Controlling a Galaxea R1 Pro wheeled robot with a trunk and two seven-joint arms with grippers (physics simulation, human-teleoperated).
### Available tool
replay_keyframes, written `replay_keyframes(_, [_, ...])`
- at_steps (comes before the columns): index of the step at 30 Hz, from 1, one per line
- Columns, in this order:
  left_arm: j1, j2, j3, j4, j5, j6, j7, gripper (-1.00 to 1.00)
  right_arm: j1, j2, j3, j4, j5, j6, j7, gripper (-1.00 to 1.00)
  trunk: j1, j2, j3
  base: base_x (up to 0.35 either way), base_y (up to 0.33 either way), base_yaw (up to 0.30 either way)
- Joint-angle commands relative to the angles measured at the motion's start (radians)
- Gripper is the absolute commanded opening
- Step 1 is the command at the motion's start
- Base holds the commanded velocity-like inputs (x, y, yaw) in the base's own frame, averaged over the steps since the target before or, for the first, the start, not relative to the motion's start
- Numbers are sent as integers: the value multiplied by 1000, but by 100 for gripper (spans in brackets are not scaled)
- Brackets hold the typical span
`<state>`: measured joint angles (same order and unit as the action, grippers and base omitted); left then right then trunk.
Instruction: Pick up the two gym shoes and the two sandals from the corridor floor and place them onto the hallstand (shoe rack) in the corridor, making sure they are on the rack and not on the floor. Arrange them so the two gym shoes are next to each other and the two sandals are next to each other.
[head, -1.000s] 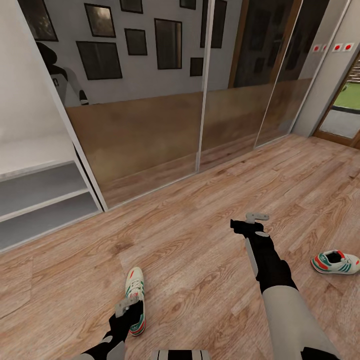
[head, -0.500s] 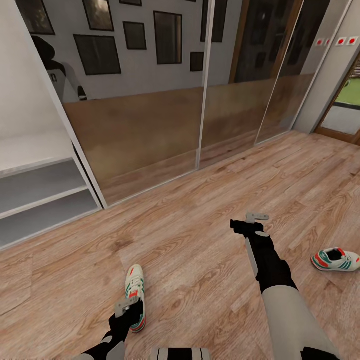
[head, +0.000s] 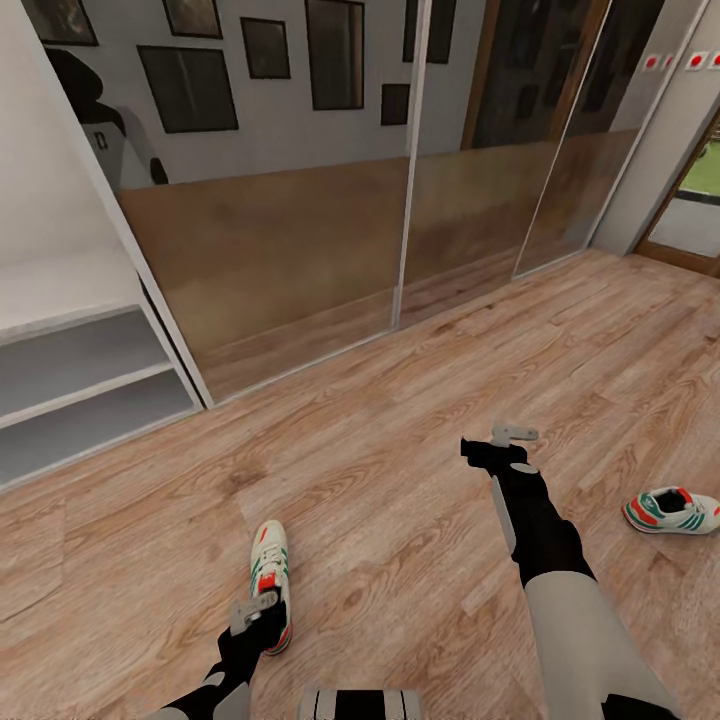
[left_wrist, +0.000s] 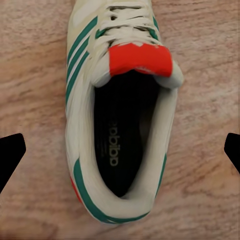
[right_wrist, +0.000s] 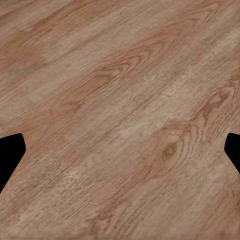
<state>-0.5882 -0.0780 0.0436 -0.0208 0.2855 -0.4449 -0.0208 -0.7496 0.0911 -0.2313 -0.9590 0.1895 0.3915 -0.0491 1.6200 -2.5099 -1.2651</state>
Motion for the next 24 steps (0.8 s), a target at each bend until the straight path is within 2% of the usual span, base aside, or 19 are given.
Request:
replay_keyframes(1, [0,0,4,1,1,-3,-2,100,-1,1,-2,-1,8,6,1,100,0,-1,-5,0,0,0])
replay_keyframes(5, [0,0,4,1,1,-3,-2,100,-1,1,-2,-2,8,6,1,100,2,-2,-24,0,0,0])
replay_keyframes(16, [0,0,4,1,0,-3,-2,100,-1,1,-2,-2,8,6,2,100,2,-2,-37,0,0,-2])
replay_keyframes(20, [0,0,4,1,0,-3,-2,100,-1,1,-1,-3,8,6,2,100,2,-2,-37,0,0,-150])
replay_keyframes(24, [0,0,4,1,0,-3,-2,100,-1,1,0,-3,8,6,2,100,4,-2,-53,0,0,-153])
